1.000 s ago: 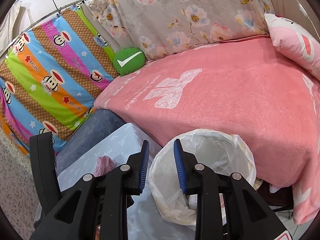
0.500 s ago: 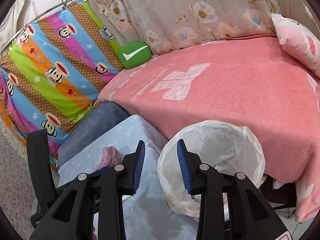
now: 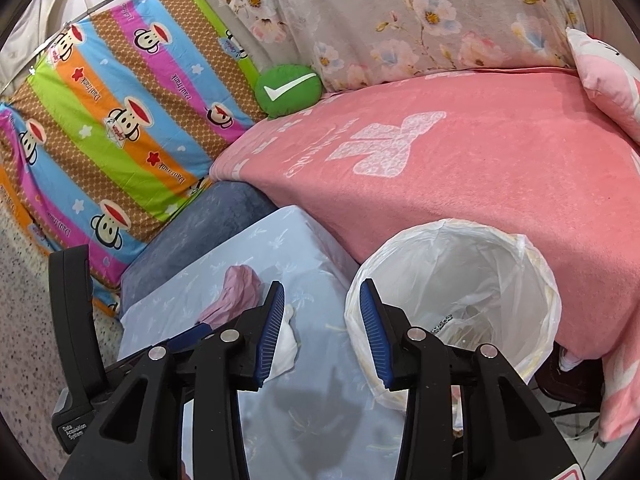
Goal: Collect trash
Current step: 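Move both tools back to the mauve pouch and white cloth, then grasp the mauve pouch with the left tool while the right tool grasps the white cloth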
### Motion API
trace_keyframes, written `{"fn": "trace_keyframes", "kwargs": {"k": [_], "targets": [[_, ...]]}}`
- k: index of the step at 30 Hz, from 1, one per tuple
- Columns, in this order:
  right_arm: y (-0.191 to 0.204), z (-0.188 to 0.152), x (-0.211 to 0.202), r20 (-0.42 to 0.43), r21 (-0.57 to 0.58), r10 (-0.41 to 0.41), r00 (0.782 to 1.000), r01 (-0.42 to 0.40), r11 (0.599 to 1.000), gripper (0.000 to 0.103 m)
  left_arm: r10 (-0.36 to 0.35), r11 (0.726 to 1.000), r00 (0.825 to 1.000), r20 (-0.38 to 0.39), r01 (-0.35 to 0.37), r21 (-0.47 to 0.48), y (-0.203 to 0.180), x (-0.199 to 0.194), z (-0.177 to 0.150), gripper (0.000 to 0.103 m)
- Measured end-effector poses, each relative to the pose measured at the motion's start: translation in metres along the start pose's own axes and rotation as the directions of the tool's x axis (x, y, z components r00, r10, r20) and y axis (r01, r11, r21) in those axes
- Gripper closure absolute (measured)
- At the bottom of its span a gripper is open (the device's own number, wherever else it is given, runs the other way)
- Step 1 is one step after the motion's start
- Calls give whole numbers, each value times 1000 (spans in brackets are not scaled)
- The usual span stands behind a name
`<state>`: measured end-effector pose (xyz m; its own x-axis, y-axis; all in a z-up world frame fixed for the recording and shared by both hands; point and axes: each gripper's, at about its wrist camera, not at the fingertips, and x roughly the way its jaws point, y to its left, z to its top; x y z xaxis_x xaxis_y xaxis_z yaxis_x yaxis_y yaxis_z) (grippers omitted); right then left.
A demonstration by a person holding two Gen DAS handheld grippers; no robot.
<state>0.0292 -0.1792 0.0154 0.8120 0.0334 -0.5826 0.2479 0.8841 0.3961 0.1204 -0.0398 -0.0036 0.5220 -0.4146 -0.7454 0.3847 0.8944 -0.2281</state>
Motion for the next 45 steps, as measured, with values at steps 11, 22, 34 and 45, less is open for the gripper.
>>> {"fn": "trace_keyframes", "kwargs": {"k": [11, 22, 34, 45], "targets": [[18, -15, 19, -58, -32, 16, 998, -18, 999, 64, 47, 997, 999, -17, -48, -59, 44, 3, -9, 37], [34, -30, 50, -125, -47, 27, 992, -34, 998, 64, 118, 986, 992, -37, -122, -113, 86, 15, -4, 33], [47, -29, 97, -183, -56, 32, 983, -43, 998, 64, 138, 988, 989, -53, -142, -61, 87, 52, 22, 29], [70, -46, 141, -263, -84, 59, 963, -84, 993, 64, 71, 988, 996, -59, -79, -135, 116, 45, 27, 95]]}}
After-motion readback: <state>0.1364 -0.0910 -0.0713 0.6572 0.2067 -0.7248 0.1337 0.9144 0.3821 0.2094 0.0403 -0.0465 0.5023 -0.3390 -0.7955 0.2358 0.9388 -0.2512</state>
